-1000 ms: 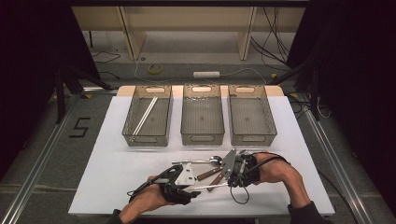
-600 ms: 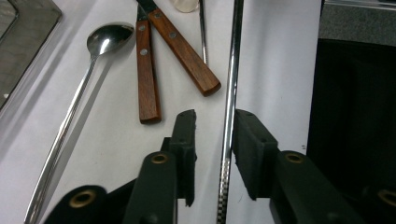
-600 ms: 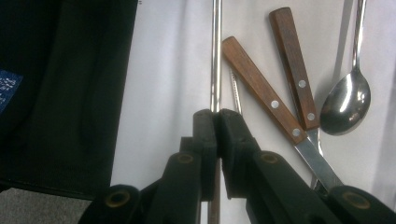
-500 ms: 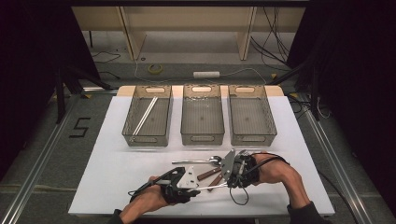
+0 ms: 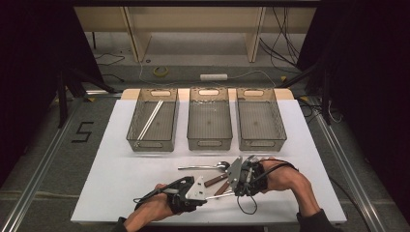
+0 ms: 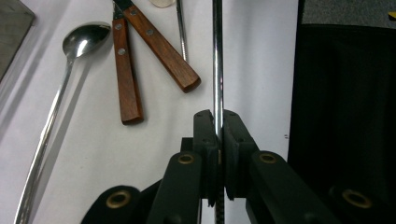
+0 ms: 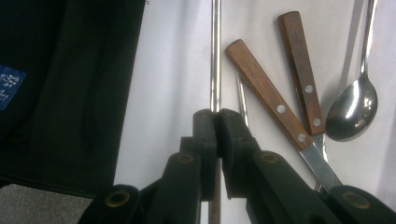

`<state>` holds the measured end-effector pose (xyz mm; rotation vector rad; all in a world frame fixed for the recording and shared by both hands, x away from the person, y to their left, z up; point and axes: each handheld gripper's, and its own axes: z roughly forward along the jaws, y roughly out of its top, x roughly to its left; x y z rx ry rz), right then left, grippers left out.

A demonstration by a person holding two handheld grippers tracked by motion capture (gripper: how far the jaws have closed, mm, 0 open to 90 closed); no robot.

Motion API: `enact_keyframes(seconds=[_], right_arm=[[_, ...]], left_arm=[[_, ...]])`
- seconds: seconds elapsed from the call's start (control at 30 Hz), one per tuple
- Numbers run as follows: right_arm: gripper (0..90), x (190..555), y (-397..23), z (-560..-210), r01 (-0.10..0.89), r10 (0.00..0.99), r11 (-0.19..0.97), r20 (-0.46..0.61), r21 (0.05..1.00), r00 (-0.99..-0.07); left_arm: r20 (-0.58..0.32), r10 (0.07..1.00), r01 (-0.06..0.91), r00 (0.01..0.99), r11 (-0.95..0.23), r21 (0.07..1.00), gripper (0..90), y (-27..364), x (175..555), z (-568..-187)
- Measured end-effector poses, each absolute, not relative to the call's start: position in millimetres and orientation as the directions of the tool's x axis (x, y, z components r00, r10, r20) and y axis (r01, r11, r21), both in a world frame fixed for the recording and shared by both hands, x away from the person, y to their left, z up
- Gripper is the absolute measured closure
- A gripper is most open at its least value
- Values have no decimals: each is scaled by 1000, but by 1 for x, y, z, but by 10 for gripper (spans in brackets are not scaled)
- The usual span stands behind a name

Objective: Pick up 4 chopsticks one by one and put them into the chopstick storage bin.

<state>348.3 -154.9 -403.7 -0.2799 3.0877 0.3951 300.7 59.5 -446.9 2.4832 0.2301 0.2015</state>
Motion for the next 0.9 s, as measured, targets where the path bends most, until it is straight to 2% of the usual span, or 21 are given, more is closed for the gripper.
enact_keyframes(seconds=[0.3,0.43,0.5,0.73,0.9], right_arm=[[855,348,-155,-404,-178,-179,950,-18,257,-984],[838,349,-156,-403,-133,-141,953,7,273,-990],[772,351,-159,-402,-129,-137,949,7,287,-991],[543,356,-170,-389,-34,-16,911,-46,410,-999],[484,358,-180,-382,1,61,849,-97,528,-993]], left_arm=[[51,200,129,978,-786,604,858,61,301,-446],[43,203,136,978,-785,605,860,63,302,-445],[48,222,149,974,-783,604,860,65,303,-445],[46,308,215,950,-756,618,860,77,312,-441],[27,372,273,928,-725,632,860,89,318,-438]])
